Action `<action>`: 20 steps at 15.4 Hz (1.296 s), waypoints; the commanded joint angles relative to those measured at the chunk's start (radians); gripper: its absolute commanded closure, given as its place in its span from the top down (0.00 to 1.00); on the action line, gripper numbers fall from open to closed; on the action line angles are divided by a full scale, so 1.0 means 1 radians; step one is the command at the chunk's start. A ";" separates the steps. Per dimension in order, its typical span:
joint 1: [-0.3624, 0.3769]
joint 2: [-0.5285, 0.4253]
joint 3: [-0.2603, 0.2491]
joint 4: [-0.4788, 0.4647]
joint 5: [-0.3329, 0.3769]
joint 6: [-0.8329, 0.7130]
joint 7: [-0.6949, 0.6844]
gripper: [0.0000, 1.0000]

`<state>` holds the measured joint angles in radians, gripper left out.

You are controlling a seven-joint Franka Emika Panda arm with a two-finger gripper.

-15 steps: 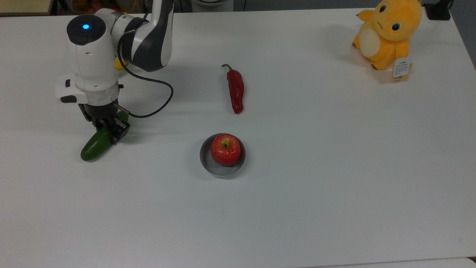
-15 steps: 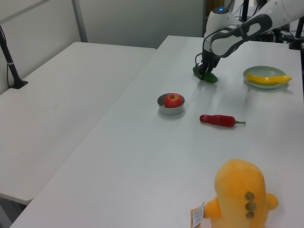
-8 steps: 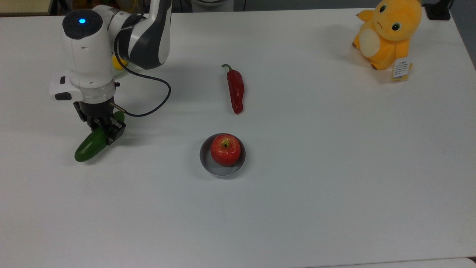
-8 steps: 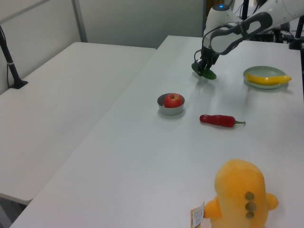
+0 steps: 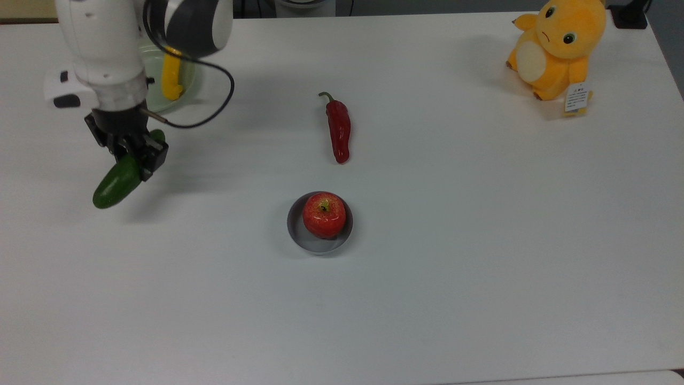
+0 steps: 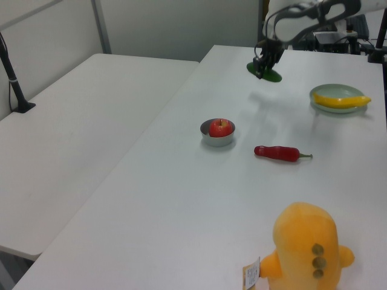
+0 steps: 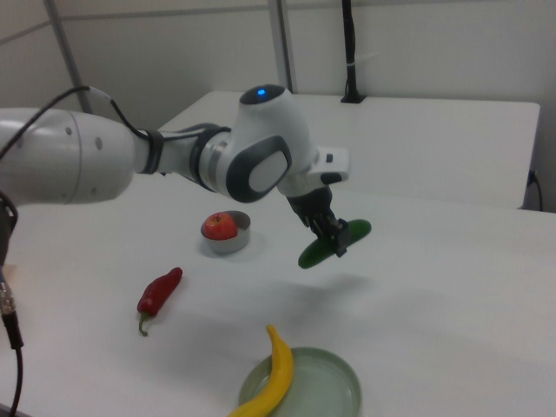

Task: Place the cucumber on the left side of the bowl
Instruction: 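Lift the cucumber and carry it toward the metal bowl with the apple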

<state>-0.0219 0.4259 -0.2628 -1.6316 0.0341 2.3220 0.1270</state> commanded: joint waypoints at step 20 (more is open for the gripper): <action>0.290 0.010 0.272 0.015 -0.082 0.063 0.140 0.18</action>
<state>0.2297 0.3788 0.0124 -1.6154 -0.0189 2.3474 0.2417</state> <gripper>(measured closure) 0.533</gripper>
